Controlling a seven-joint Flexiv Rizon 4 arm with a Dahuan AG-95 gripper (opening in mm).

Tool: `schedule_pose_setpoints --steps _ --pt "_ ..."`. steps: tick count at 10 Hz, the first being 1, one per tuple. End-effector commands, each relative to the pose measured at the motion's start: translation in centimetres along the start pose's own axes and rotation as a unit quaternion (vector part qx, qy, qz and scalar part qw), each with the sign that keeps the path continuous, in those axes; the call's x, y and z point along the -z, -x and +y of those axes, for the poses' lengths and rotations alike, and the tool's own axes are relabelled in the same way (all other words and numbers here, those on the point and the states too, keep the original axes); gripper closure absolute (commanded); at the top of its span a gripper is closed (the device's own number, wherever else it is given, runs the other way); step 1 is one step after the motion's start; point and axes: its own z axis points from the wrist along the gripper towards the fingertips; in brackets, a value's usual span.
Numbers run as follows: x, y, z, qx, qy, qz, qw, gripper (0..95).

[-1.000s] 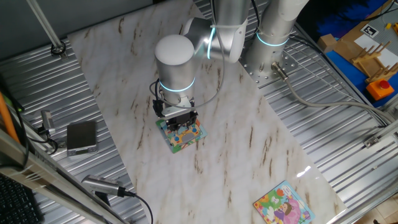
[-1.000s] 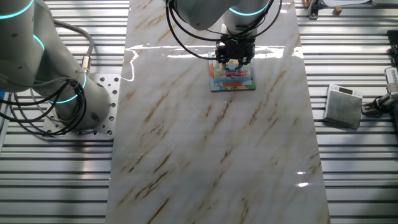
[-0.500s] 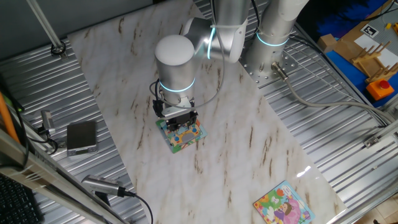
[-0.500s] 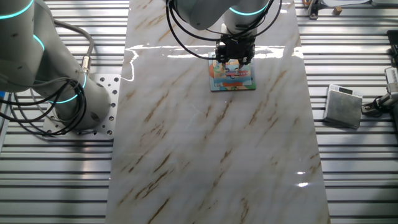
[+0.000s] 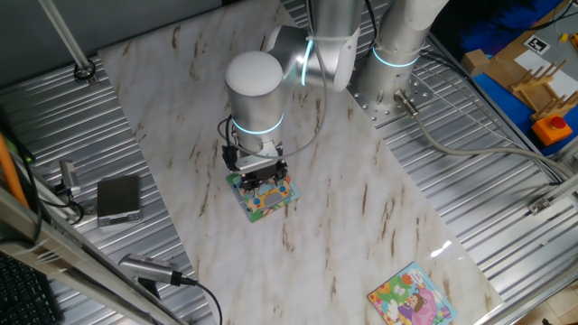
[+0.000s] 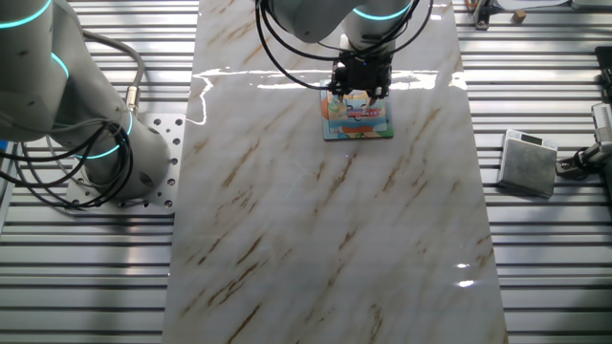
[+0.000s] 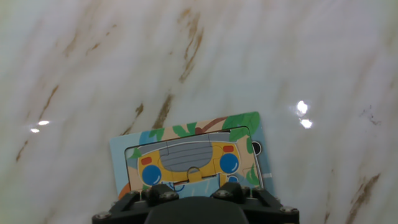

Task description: Assemble one piece of a puzzle

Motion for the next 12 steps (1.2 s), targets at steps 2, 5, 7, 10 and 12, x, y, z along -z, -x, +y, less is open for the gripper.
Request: schedule_pose_setpoints --steps 2,5,7,10,12 --pt "0.1 -0.8 -0.1 -0.009 0.001 -0.002 1.0000 57.0" --pt "0.4 -1.6 -0.2 -0.010 0.002 -0.001 0.9999 57.0" --pt "0.7 -2.2 -0.3 -0.018 0.002 -0.001 0.9998 76.0" --pt "1.3 -3.1 -0.9 -0.035 0.005 -0.001 0.9994 95.0" --pt "1.4 -3.2 -1.0 -0.053 0.005 -0.002 0.9986 95.0"
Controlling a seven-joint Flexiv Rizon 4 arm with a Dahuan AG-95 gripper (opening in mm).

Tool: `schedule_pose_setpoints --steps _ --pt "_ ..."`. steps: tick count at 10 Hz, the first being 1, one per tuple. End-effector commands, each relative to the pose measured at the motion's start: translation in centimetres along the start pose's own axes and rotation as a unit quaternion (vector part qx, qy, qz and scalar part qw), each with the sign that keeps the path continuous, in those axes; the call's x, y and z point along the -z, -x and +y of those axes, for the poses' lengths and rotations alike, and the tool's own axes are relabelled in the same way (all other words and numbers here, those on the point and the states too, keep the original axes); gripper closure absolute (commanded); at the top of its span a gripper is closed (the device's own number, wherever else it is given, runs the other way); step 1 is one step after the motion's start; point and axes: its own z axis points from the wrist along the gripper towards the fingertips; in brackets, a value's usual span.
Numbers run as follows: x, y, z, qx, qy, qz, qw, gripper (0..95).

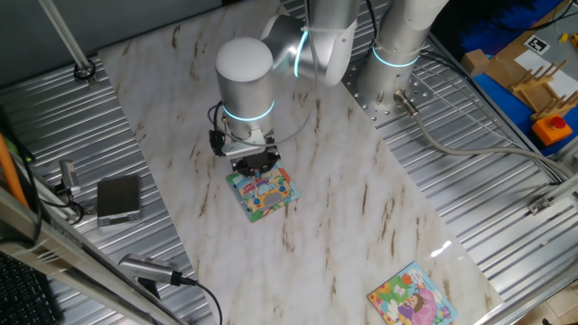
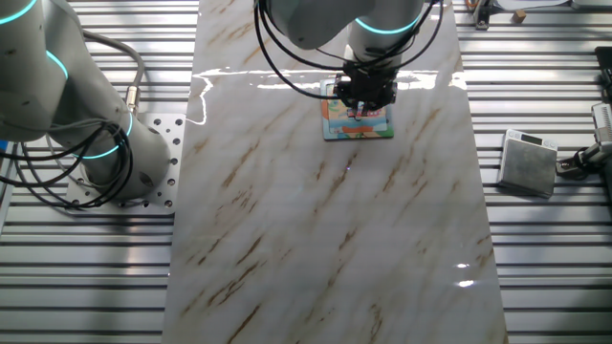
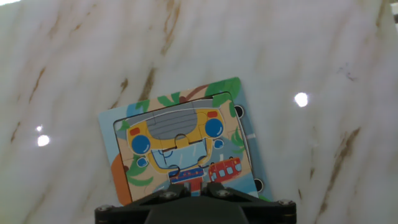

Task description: Assemble one piece of a puzzle

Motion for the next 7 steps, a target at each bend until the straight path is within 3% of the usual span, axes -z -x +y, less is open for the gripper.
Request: schedule_pose_setpoints --steps 1,7 --pt "-0.09 -0.08 -0.03 -0.020 -0.002 -0.003 0.9998 95.0" --pt "-0.90 -0.61 -0.42 -0.017 -0.002 -0.005 0.9998 95.0"
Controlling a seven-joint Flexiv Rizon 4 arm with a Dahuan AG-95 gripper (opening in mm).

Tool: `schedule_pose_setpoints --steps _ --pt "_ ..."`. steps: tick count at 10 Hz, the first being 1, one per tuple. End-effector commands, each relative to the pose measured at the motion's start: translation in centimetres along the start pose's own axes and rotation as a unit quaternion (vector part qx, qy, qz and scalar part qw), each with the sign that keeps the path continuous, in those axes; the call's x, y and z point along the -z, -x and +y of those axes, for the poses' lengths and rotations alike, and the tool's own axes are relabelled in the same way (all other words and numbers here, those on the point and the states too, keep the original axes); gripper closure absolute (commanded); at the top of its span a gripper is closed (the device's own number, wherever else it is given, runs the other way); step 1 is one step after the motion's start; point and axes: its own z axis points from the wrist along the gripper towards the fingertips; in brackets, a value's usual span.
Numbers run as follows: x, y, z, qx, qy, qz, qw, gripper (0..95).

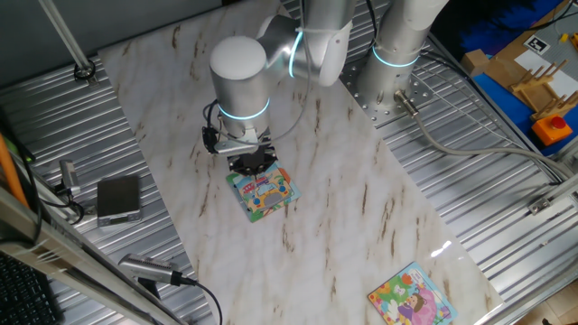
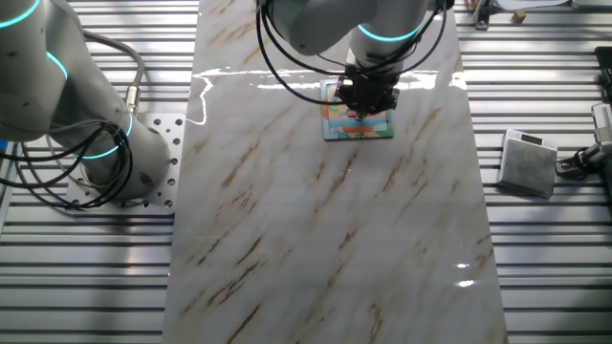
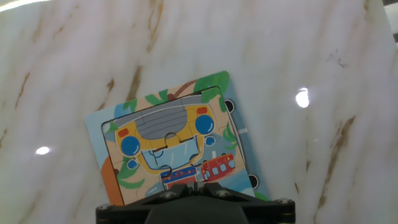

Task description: Assemble one piece of a puzzle

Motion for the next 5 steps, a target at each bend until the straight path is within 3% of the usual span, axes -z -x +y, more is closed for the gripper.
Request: schedule_pose_setpoints --steps 1,5 --pt "0.14 -0.21 0.08 0.002 0.000 -0.001 1.0000 95.0" --pt "-0.07 -0.91 -0.25 0.006 -0.001 0.000 1.0000 95.0"
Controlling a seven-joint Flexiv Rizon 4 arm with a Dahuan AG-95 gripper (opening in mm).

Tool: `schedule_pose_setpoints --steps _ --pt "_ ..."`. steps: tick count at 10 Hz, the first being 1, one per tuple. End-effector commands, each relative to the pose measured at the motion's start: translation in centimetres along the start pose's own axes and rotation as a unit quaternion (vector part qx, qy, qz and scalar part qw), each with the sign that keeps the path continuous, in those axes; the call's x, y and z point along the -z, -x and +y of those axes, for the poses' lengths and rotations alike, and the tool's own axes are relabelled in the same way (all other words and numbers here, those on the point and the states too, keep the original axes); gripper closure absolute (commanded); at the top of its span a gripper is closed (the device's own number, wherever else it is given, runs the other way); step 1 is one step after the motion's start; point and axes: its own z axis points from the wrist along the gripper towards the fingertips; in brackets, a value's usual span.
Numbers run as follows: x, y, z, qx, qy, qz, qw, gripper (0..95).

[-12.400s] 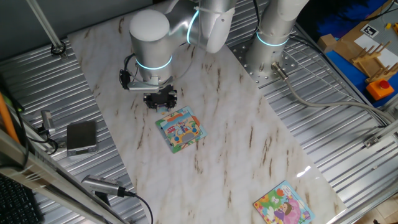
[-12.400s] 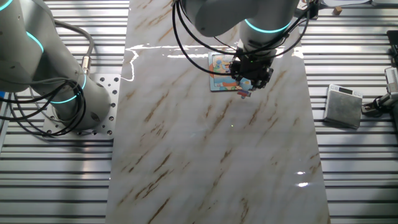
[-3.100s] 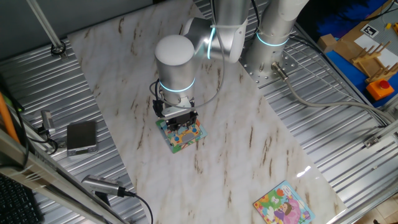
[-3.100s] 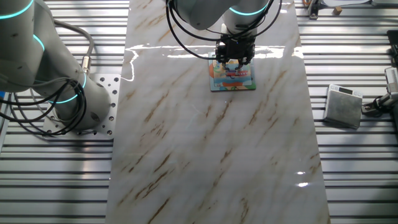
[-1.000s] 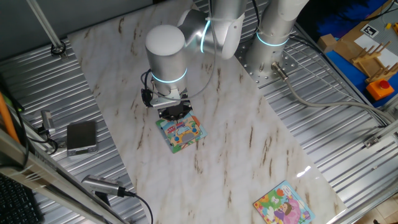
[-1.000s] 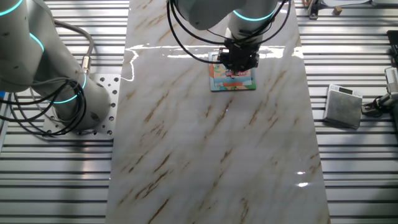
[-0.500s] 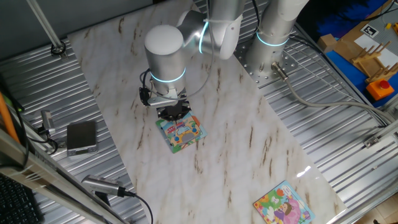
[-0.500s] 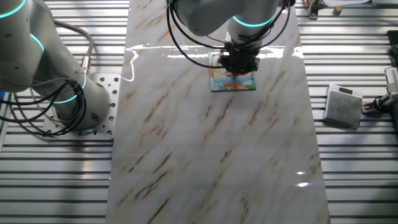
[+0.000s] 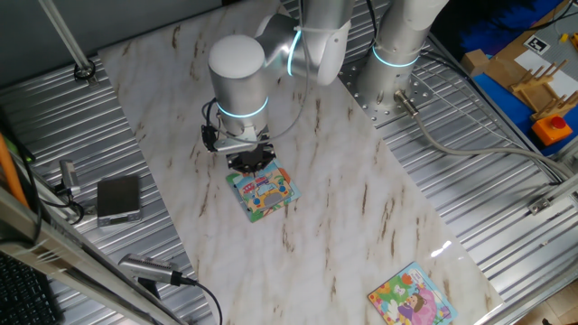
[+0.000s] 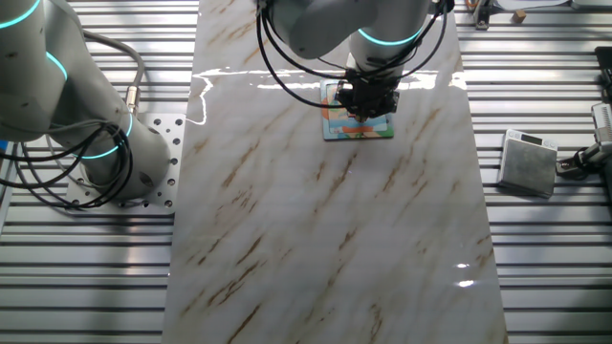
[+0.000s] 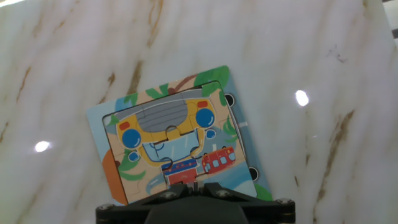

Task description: Assemble one piece of a puzzle

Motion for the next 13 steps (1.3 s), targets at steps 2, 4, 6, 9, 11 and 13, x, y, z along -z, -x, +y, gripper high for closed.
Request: schedule_pose_setpoints --steps 2,4,6,9,11,13 --pt "0.02 -0.23 -0.39 0.003 0.000 0.000 1.0000 95.0" --pt "0.10 -0.39 -0.67 0.005 0.000 0.000 1.0000 95.0" --pt "0.08 -0.49 -0.70 0.004 -0.001 0.000 1.0000 95.0" --pt "-0.02 -0.57 -0.74 0.006 -0.003 0.001 1.0000 95.0" --pt "-0.20 -0.68 -0.80 0.007 -0.006 0.003 1.0000 95.0" --pt "-0.21 -0.69 -0.79 0.008 -0.010 0.003 0.9999 95.0"
